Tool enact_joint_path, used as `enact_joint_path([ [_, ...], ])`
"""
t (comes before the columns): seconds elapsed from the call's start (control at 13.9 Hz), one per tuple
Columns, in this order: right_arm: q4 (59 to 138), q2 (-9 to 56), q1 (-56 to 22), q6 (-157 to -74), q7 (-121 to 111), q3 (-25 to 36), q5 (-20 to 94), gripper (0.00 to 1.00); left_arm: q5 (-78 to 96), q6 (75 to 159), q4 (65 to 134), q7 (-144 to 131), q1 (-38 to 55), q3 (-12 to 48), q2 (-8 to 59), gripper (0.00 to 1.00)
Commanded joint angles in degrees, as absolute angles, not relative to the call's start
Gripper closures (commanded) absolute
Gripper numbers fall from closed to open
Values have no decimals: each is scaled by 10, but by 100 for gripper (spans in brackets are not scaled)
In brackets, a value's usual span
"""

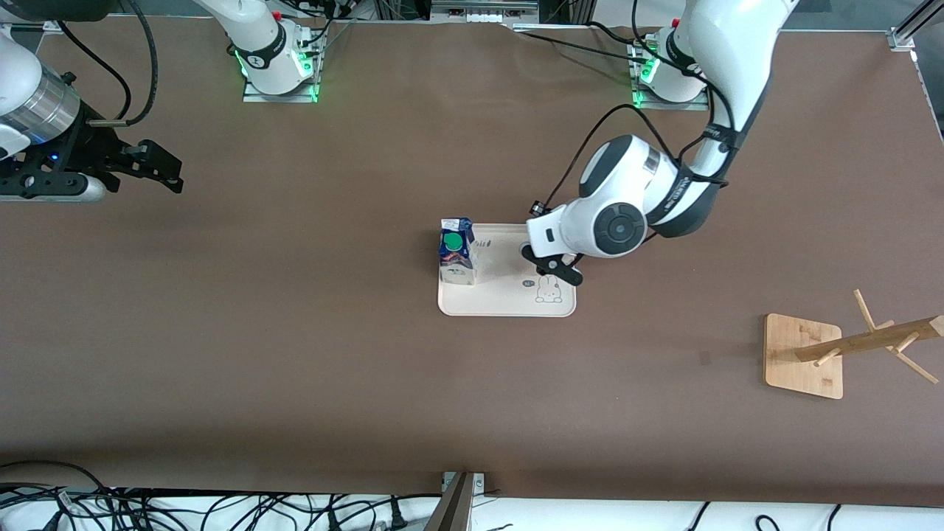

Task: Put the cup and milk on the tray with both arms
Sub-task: 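Carry the mug with the left gripper over the tray beside the carton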

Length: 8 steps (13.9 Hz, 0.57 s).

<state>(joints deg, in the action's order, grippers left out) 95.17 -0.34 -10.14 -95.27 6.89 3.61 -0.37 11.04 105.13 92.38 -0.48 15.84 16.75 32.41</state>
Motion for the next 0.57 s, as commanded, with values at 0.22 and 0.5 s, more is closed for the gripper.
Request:
enact_joint_path([
  [0.22,941,0,-100,-942,70,36,-11,0,87,1063,916,-11,160,164,345,100],
  [0.5,941,0,-100,-942,69,37,-11,0,81,1101,918,-5,159,161,366,100],
])
